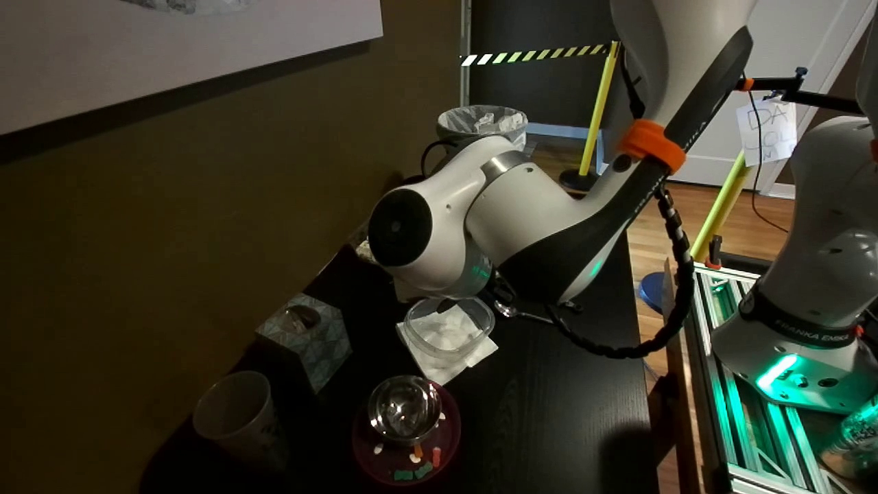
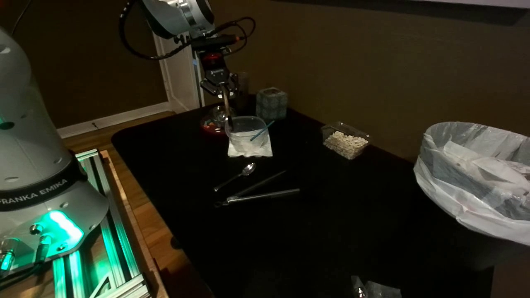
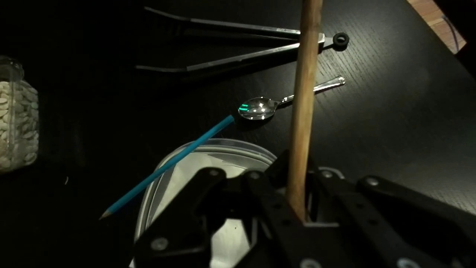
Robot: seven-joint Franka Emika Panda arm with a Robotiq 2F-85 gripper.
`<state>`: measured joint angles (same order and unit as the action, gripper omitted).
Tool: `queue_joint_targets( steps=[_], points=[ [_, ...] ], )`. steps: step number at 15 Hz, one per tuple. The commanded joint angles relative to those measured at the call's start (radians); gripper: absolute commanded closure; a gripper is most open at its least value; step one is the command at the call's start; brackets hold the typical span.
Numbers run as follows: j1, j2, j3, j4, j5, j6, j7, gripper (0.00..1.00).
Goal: Move the wooden spoon from the top of the clear bowl and place it on the paper towel box
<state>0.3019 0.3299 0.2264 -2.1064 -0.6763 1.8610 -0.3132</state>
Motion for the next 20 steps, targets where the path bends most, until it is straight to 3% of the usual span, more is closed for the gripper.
queue_joint_targets(
  steps=[1, 10, 14, 17, 18, 20],
  points=[
    [0.01, 0.025, 0.029, 0.017, -0.105, 0.062, -0.063, 0.99],
    [0.09, 0.155, 0.098, 0.239, -0.328, 0.087, -0.317, 0.99],
    [0.078, 0.171, 0.095, 0.274, -0.43, 0.206, -0.458, 0.99],
    [0.021, 0.154, 0.08, 0.241, -0.486, 0.42, -0.51, 0.99],
    [0.062, 0.154, 0.08, 0.26, -0.444, 0.325, -0.47, 0.95],
    [0.035, 0.154, 0.071, 0.255, -0.455, 0.395, -0.501, 0.99]
  ],
)
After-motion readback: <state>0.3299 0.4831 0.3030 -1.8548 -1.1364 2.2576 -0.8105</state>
